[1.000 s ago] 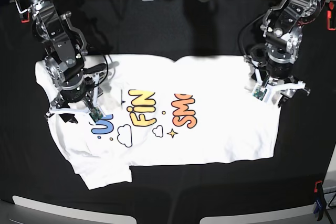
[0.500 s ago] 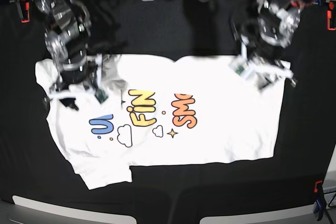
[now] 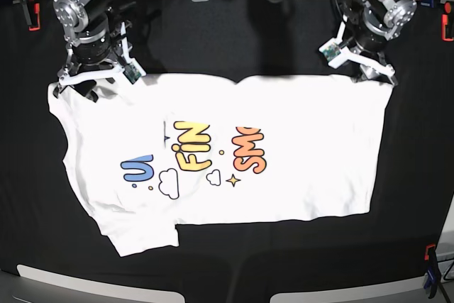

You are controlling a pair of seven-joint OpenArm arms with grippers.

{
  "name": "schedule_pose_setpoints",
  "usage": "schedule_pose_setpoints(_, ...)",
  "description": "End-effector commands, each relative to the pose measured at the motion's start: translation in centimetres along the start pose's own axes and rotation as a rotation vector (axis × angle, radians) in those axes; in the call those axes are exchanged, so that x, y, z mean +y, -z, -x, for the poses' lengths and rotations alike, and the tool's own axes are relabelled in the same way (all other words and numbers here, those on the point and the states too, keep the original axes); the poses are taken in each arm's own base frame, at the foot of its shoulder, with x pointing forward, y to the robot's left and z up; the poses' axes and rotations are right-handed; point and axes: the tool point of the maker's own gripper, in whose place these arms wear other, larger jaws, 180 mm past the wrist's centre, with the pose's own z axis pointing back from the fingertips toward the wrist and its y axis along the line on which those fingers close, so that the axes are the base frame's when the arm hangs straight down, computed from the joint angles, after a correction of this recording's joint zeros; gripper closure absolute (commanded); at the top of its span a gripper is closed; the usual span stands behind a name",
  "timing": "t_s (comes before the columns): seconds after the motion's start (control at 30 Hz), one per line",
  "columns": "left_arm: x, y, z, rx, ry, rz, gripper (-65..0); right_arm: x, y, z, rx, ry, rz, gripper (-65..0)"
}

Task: Layout the t-shirt on the table in an organized manner, then fold the t-shirt properly
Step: 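Grasp the shoulder edge with both grippers and lift it slightly, then pull the grasped shoulder edge away from the hem to straighten the shirt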

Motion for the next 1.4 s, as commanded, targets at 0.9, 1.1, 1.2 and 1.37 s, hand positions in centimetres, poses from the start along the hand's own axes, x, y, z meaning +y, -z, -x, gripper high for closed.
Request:
schedule_pose_setpoints(0.9,2.0,5.0,2.6,0.061,-0.051,-0.029,-21.3,-1.3,-0.3,-0.6,-0.029,-0.007,0.042,-31.6)
schedule_pose_setpoints(1.1,1.6,4.9,3.7,0.110,-0.055,-0.020,0.0,-1.0,-0.2,-0.6,-0.028,-0.027,0.026,-31.6)
schedule_pose_setpoints(1.2,1.8,4.9,3.6,0.106,-0.060,-0.031,0.0,0.6,0.0,0.0,-0.017,-0.048,-0.063,-31.6)
schedule_pose_setpoints(1.37,2.0,4.9,3.5,0.100,-0.067,-0.044,0.0,1.1,1.3,3.2,0.064,-0.143,-0.093,-31.6)
